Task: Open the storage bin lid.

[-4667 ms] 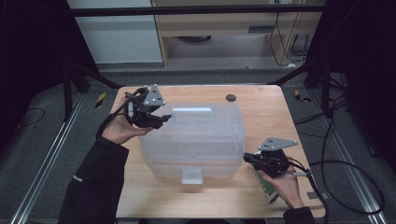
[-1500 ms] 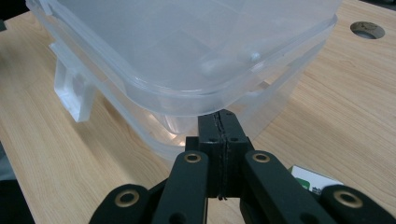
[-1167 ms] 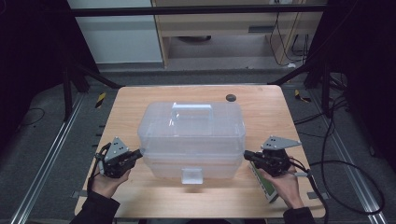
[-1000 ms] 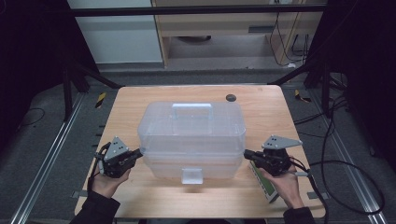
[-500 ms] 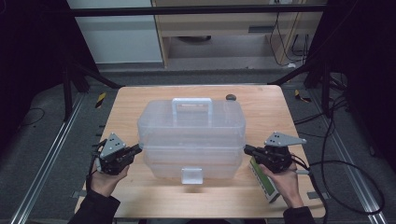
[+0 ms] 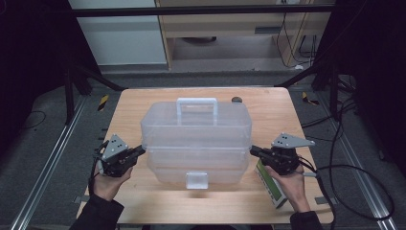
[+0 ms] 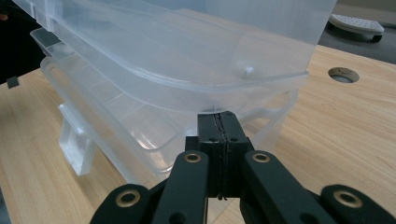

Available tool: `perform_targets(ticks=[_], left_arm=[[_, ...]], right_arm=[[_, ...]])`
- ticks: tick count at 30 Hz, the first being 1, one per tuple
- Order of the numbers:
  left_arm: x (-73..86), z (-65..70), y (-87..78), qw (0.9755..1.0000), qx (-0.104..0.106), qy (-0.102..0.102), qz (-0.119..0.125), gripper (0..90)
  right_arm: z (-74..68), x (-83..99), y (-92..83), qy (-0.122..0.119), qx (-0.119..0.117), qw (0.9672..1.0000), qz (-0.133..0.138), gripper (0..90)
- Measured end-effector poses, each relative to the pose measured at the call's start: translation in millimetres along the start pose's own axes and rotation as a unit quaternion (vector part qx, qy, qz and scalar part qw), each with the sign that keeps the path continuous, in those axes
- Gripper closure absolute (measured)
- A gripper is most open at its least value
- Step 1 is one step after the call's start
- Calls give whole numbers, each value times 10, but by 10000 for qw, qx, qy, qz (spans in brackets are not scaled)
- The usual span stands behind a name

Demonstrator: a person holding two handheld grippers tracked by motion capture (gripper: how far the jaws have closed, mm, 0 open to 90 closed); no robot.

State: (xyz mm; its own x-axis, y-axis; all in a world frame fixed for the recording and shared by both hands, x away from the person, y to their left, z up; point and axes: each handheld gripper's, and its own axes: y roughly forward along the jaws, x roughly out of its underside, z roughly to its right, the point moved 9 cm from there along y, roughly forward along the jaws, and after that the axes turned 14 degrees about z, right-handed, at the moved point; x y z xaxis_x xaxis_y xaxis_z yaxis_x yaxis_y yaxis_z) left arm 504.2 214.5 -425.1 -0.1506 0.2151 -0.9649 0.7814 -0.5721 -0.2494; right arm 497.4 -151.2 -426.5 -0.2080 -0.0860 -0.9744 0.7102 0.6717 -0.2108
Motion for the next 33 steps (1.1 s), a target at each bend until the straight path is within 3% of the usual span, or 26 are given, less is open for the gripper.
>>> perform_targets(ticks=[11,19,33], left_arm=[[1,-1,-5,10000,-5,49,19,889],[85,-60,-24,9997,-112,151,-185,803],[19,-118,-51,9990,-332,286,-6,682]], right_arm=[[9,-11,6,-7,3,10000,9,900],[10,-1,7,-9,-4,10000,-26,900],[15,-15,11,-29,-6,10000,-12,900]])
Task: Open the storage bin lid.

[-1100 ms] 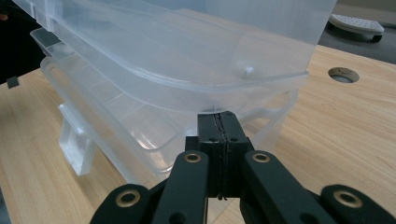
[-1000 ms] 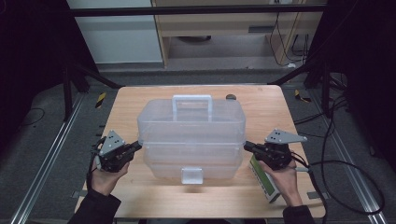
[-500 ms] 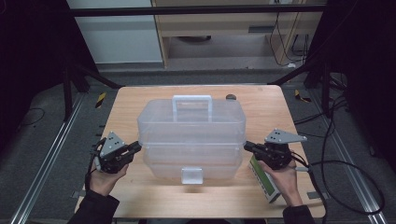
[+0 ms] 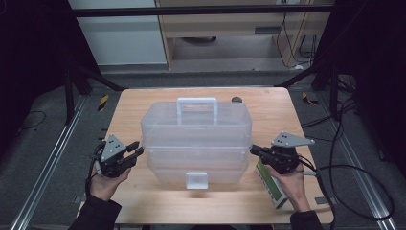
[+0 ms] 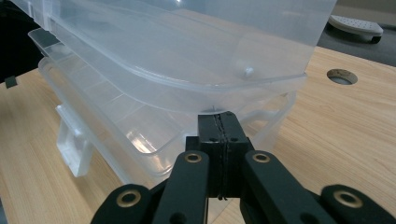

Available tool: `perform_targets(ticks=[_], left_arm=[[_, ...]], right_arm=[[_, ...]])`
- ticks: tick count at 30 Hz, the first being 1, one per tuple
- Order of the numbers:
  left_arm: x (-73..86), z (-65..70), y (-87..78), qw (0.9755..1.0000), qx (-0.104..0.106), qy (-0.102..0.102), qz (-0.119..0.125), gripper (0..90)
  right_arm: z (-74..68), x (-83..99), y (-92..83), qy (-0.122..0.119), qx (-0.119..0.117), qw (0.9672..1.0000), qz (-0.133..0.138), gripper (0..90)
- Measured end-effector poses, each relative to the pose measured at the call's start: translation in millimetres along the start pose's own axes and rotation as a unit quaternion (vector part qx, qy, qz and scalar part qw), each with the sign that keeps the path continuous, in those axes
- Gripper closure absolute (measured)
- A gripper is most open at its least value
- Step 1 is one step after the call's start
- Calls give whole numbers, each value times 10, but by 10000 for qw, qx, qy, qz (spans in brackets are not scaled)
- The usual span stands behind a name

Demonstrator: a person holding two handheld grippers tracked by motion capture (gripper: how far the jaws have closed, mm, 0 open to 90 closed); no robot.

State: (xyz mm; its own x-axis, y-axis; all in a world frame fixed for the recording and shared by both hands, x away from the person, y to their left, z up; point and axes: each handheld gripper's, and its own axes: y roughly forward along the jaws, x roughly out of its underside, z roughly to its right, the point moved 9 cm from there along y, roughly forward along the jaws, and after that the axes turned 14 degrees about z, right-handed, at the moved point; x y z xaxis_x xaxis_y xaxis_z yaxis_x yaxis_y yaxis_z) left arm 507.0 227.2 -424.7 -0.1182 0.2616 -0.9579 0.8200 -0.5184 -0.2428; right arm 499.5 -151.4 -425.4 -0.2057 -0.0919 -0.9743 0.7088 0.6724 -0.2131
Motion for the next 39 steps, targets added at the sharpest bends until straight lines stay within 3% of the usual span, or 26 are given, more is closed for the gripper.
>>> perform_targets(ticks=[9,19,29,36,39], left_arm=[[-27,36,42,9999,-26,91,98,599],[-68,106,117,9996,23,220,202,603],[-79,106,139,9996,-18,175,213,606],[-81,101,138,9997,-55,116,203,616],[-81,102,137,9998,-52,91,197,617]], right_arm=[[12,-3,7,1,24,10000,-15,900],[10,-3,18,8,12,10000,-24,900],[4,-11,29,6,24,10000,-24,900],[4,8,50,-105,76,9999,-50,827],[30,60,57,-133,233,9993,-243,781]])
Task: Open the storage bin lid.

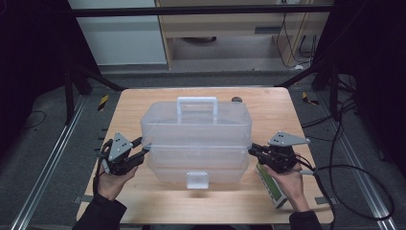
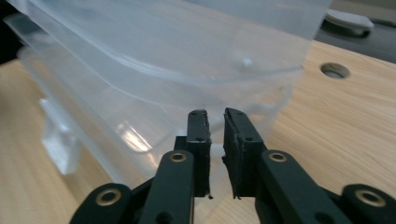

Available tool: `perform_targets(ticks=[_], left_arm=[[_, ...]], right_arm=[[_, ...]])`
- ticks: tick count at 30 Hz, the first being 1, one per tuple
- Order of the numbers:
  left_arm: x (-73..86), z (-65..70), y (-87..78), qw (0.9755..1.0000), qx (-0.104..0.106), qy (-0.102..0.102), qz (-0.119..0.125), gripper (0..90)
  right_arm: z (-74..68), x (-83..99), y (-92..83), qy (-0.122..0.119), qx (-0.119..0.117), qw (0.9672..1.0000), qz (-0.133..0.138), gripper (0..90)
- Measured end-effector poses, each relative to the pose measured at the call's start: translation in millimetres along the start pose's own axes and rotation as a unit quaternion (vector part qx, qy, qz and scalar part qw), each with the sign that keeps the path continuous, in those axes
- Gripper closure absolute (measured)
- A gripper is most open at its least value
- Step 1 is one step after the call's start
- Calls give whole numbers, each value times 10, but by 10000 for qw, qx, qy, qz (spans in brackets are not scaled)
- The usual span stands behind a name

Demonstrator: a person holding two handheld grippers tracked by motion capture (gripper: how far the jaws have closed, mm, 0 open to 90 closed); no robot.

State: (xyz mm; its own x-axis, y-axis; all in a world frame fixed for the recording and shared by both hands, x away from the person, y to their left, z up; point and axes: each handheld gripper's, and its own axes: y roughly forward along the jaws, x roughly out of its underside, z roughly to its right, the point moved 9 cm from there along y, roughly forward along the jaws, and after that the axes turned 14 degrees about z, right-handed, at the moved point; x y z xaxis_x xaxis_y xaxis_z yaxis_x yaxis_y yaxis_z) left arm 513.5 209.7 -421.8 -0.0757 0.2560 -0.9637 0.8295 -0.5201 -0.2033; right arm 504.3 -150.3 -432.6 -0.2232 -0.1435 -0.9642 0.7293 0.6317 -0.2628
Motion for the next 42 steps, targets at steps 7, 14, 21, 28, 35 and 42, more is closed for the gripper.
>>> perform_targets(ticks=[7,14,21,28,35,42], left_arm=[[-19,-8,-11,10000,-1,-30,6,633],[-33,-18,-8,10000,-11,-36,7,634],[-64,-32,0,10000,-46,-66,34,638],[-106,-56,9,9999,-74,-91,28,642],[-147,-79,23,9999,-95,-75,43,645],[-197,-100,41,9998,-147,-101,51,651]], right_arm=[[64,209,87,169,206,9987,-428,672],[57,275,140,166,225,9981,-547,668],[48,317,175,172,245,9975,-640,676],[31,339,200,338,246,9966,-716,695],[23,342,212,422,188,9963,-721,732],[22,343,213,451,186,9961,-733,733]])
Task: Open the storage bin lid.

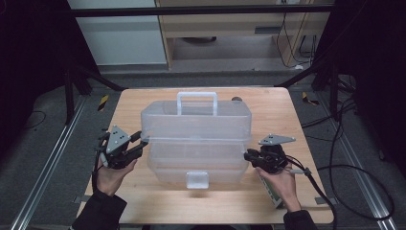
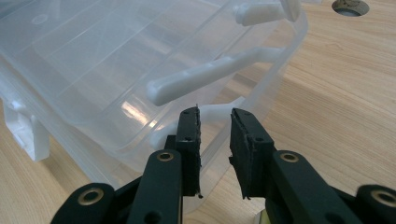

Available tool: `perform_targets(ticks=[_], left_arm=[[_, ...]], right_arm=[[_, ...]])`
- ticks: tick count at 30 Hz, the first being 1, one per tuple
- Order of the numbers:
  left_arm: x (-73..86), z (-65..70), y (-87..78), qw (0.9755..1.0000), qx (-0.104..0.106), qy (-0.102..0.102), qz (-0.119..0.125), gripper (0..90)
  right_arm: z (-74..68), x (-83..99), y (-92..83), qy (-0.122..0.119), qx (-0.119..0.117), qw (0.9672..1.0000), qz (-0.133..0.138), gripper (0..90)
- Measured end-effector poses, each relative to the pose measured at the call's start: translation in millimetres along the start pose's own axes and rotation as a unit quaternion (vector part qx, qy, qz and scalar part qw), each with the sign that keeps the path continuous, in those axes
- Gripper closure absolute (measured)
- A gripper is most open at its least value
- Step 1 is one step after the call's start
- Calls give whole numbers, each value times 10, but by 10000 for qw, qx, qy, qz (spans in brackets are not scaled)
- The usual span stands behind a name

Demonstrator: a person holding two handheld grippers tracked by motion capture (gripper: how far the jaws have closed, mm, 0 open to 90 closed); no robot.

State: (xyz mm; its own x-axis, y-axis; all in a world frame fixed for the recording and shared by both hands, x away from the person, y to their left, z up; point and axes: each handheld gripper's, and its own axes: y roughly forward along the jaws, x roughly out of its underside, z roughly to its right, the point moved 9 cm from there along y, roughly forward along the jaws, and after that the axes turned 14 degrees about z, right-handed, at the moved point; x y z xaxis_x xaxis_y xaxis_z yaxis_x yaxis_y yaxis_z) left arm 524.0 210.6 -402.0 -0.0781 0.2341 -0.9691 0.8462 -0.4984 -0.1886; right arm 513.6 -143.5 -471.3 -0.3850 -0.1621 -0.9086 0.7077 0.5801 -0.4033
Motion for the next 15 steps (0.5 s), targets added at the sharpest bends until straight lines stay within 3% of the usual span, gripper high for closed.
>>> perform_targets(ticks=[15], left_arm=[[-100,-58,55,10000,-32,-48,56,664]], right_arm=[[-1,0,0,-21,3,10000,4,733]])
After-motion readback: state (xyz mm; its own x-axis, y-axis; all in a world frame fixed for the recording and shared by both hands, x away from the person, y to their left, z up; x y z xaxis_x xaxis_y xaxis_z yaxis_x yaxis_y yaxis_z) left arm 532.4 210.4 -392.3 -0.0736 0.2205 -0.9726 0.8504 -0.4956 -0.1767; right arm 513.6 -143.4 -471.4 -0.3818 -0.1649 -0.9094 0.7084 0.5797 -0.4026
